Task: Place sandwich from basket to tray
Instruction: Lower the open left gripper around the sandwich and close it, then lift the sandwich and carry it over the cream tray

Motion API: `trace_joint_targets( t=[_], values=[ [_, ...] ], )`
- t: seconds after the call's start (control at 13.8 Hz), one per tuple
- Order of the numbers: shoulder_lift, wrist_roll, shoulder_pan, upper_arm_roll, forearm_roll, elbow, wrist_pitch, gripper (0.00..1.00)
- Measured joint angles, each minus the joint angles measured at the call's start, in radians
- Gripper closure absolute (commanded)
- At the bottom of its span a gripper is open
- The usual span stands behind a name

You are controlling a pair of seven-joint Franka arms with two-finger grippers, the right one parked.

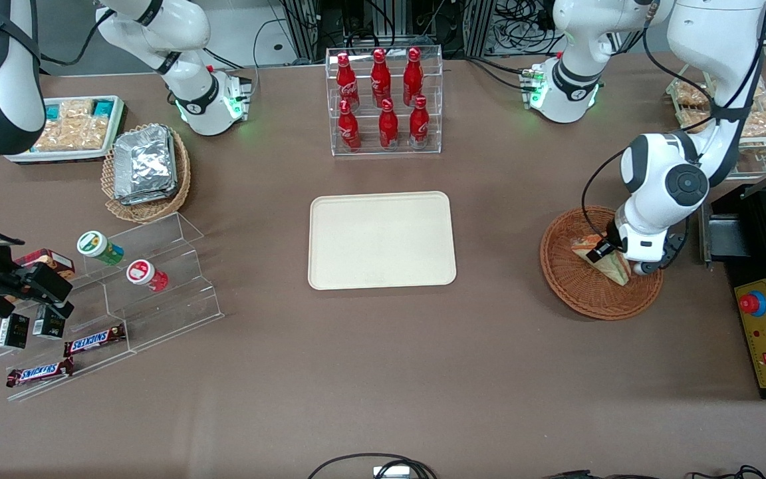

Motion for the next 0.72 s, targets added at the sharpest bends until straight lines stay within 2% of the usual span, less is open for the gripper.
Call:
trace_joint_targets(
  t=[0.36,0.58,0.72],
  values=[
    [-0.007,-0.017,-0.001,0.0,0.022,0.004,-0.018,1.0],
    [-0.064,-0.018,-0.001,-0.014,0.049,0.042,-0.135,1.0],
    [-0.118,-0.017,-0.003,-0.059,0.074,0.077,-0.225,1.0]
  ],
)
